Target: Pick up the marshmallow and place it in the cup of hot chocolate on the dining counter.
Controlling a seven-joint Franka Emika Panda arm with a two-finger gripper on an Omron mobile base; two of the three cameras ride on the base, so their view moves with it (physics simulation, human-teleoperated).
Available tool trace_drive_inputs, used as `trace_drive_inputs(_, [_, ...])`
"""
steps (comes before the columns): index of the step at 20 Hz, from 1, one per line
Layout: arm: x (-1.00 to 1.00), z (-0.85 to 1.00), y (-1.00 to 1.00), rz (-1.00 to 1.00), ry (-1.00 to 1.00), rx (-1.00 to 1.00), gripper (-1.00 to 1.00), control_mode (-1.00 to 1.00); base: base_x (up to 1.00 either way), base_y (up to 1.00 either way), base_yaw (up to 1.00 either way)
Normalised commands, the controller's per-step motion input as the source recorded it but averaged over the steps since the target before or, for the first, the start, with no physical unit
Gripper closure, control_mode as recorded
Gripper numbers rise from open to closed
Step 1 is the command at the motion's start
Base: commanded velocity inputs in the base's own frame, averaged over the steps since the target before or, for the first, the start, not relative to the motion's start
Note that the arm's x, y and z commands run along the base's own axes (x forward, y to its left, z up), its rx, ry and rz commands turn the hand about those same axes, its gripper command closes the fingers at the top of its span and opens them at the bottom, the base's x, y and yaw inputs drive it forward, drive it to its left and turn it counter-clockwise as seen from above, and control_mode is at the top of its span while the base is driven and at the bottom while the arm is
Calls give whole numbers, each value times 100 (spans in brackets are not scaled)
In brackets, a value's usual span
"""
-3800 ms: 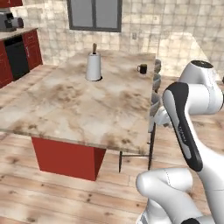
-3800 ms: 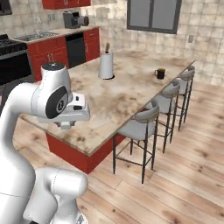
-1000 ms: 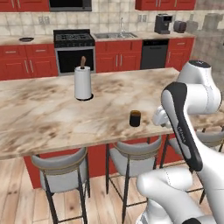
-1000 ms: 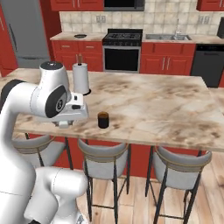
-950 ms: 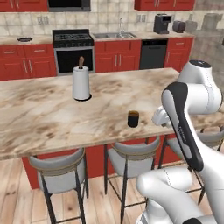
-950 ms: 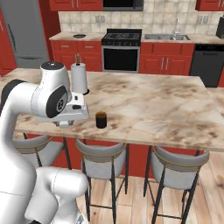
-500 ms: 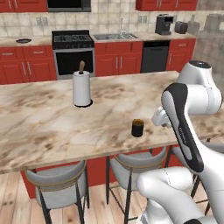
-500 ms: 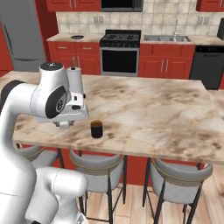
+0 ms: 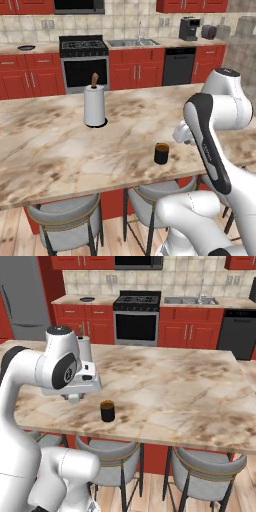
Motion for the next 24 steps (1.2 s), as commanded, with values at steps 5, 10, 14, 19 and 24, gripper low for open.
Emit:
trace_drive_inputs(5, [58,-20,0,0,17,-2,100,-100,0,0,0])
trace_drive_inputs(10, [76,-20,0,0,27,-6,100,-100,0,0,0])
trace_drive_inputs(14, [73,-36,0,0,19,-1,100,-100,0,0,0])
trace_drive_inputs(19, [74,-60,0,3,10,0,100,-100,0,0,0])
trace_drive_inputs(24, [57,-57,-5,1,2,0,100,-100,0,0,0])
